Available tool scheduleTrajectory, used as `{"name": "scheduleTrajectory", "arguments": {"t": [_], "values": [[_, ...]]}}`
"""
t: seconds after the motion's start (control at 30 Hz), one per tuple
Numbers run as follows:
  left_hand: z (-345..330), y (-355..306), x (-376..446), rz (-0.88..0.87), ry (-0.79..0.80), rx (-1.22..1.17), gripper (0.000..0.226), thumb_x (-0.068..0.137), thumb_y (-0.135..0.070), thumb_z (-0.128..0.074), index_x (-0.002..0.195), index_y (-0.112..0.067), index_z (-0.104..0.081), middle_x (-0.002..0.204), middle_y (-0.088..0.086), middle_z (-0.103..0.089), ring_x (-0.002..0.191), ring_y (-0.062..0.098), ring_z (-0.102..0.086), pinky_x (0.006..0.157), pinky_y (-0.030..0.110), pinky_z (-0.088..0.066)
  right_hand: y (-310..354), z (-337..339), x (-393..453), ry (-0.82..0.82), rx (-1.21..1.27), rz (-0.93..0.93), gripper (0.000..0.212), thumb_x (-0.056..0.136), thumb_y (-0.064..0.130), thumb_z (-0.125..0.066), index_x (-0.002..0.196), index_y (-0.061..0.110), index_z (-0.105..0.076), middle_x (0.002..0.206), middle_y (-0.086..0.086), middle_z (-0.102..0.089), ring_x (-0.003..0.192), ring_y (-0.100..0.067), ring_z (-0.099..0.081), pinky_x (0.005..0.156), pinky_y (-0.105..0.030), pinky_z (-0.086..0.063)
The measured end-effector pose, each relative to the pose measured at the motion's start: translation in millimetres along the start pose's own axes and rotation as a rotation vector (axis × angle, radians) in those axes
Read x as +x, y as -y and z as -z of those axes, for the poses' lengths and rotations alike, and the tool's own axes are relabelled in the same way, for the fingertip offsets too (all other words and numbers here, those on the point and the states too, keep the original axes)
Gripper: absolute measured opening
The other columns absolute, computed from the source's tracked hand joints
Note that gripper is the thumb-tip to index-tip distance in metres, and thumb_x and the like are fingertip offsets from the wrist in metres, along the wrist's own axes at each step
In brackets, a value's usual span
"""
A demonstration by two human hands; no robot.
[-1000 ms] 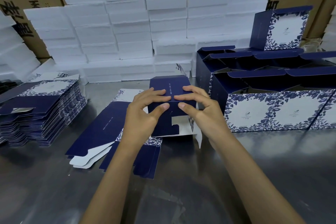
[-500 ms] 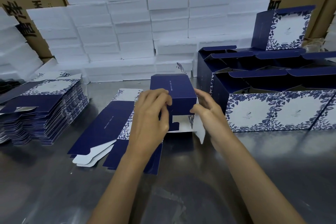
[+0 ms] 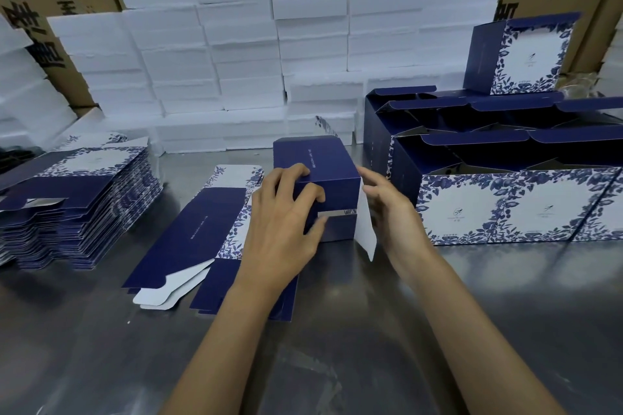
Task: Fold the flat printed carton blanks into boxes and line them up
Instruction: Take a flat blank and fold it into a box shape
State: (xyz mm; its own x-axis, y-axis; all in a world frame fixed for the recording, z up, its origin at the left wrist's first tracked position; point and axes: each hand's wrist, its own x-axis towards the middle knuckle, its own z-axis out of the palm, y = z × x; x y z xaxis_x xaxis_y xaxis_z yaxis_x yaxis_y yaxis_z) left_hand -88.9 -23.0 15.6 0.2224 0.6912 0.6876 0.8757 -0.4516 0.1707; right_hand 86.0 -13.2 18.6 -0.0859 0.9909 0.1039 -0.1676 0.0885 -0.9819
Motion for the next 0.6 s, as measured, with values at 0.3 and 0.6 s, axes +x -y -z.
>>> {"name": "scheduleTrajectory", "arguments": {"t": [0.3,0.6], "values": [[-9.6,0.6,-0.4,0.045,-0.112,-0.133,0.04,0.078,-0.012,-0.082,0.107,-0.018,-0.055,0.14,0.004,-0.039,0.132,0.023,-0.036,0.102,0.045,-0.045,-22.3,-4.2,4.0,0.066,-0.124,-0.016,0.068,0.064,0.013,-0.052,0.123,0.044,-0.057,0.113,0.012,-0.072,0.1,-0.002,-0.068,0.079,-0.016,-0.054],[1.5,8.3,0.5,0.569,-0.02,-0.628,0.07,0.087,-0.012,-0.073,0.142,-0.038,-0.04,0.143,-0.013,-0.042,0.12,0.003,-0.049,0.077,-0.003,-0.038,-33.1,-7.3,6.8,-0.012,-0.251,0.045,0.077,0.082,0.029,-0.084,0.145,0.038,-0.042,0.13,0.018,-0.062,0.103,0.007,-0.066,0.078,-0.011,-0.053]]}}
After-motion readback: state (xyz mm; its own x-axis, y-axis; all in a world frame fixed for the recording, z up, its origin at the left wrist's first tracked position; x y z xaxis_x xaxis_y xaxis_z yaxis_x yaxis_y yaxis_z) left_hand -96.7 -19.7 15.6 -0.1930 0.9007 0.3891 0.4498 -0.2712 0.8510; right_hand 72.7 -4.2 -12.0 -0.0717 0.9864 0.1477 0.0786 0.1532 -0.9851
